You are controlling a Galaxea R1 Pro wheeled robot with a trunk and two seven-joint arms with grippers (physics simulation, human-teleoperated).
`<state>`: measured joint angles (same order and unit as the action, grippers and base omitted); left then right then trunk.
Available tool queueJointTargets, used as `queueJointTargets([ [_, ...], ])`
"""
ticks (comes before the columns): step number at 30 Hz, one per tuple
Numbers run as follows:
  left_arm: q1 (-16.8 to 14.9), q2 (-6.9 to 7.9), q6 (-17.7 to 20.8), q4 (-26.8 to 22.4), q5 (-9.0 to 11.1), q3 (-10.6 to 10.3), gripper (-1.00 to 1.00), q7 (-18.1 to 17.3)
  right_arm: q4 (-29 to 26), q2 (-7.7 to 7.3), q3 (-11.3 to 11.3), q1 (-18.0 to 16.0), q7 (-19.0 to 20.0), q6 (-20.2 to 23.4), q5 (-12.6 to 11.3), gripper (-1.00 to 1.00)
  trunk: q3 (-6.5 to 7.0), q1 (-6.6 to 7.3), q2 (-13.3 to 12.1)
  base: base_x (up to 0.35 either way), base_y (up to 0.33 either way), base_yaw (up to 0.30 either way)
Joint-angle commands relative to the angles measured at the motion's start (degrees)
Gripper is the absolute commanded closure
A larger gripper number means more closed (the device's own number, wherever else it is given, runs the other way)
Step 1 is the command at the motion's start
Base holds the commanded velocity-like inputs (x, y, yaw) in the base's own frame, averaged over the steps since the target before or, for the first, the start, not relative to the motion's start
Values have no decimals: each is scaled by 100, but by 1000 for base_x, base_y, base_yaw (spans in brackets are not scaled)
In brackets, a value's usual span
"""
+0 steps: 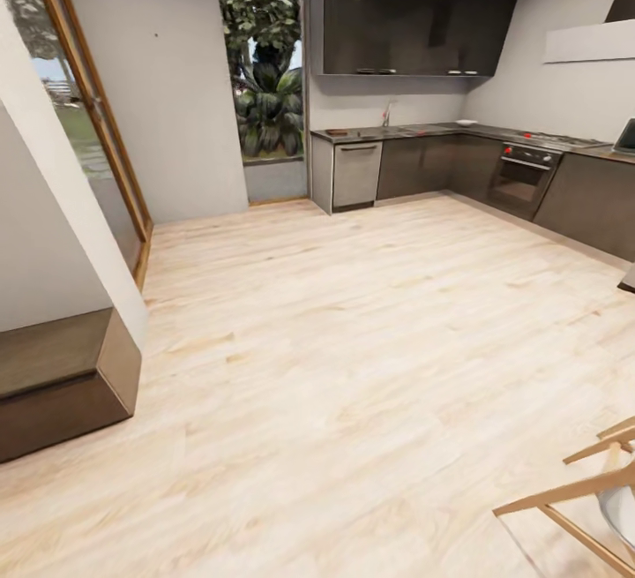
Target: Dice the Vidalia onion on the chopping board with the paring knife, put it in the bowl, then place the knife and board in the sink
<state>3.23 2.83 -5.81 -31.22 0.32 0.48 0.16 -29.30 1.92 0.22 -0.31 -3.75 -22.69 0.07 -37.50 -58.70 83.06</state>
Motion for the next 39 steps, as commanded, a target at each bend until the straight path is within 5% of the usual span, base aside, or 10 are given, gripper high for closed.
queueJointTargets([
  [1,2,-1,-8,-7,3,4,-100,2,3,1,4,-3,-21,-16,2,-100,-4,-3,2,238,0,0],
  [39,2,-2,-15,64,3,4,-100,2,12,13,4,2,-21,-16,2,-100,-4,-3,2,273,0,0],
])
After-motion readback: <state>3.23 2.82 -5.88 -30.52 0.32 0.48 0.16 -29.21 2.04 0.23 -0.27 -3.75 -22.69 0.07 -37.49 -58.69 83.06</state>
